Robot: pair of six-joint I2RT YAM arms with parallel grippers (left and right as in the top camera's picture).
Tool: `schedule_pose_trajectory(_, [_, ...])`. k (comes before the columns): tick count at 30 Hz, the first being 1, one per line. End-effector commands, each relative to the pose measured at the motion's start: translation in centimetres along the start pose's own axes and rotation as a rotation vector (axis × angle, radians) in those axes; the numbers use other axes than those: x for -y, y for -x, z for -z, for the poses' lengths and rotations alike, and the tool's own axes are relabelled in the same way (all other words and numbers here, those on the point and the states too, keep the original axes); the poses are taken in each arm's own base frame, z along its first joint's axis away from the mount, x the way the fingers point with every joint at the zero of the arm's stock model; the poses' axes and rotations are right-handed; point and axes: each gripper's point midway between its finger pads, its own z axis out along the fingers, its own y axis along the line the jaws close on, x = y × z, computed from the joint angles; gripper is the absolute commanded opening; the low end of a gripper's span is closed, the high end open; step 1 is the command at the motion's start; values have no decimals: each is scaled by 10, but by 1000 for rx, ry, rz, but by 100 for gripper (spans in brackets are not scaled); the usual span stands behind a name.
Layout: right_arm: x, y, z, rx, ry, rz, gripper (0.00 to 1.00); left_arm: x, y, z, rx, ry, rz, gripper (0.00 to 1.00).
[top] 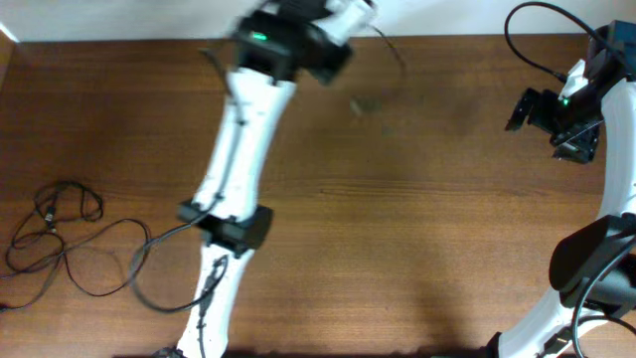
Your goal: Untangle cables
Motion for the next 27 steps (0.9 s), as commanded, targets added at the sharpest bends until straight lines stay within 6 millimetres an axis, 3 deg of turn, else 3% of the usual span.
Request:
schedule_pose_trajectory(1, [-3, -1, 11, 24, 11, 16, 99, -96, -15, 74, 72, 192, 139, 0])
schedule_pose_trajectory(4, [-2, -1, 11, 23, 11, 16, 99, -161, -52, 99, 46, 297, 242, 1])
schedule_pose_trajectory(7, [-2, -2, 11, 21, 11, 15, 99, -221, -105, 120, -9, 393, 378, 2])
schedule_pose_trajectory(8, [-2, -2, 11, 21, 11, 15, 99, -250, -134, 132, -29, 443, 464, 6])
schedule_pose_trajectory(10, [-2, -2, 11, 21, 10, 15, 99, -286, -173, 151, -40, 513, 600, 12])
schedule_pose_trajectory(13, [-2, -2, 11, 21, 11, 15, 99, -325, -229, 172, -60, 597, 778, 5])
schedule_pose_trajectory(17, [-2, -5, 11, 7, 7, 13, 99, -360, -287, 182, -102, 658, 874, 11])
schedule_pose_trajectory(18, [-1, -6, 11, 4, 7, 13, 99, -365, -296, 181, -110, 664, 888, 17])
schedule_pose_trajectory(19, [-1, -7, 11, 1, 6, 12, 99, -367, -306, 178, -125, 663, 902, 44])
schedule_pose_trajectory(20, [-1, -7, 11, -1, 6, 12, 99, -369, -313, 176, -135, 661, 912, 99])
schedule_pose_trajectory(21, [-1, -7, 11, -1, 6, 12, 99, -370, -320, 172, -147, 657, 922, 99])
schedule_pose_trajectory(27, [-1, -7, 11, 0, 6, 12, 99, -369, -321, 169, -150, 650, 933, 99])
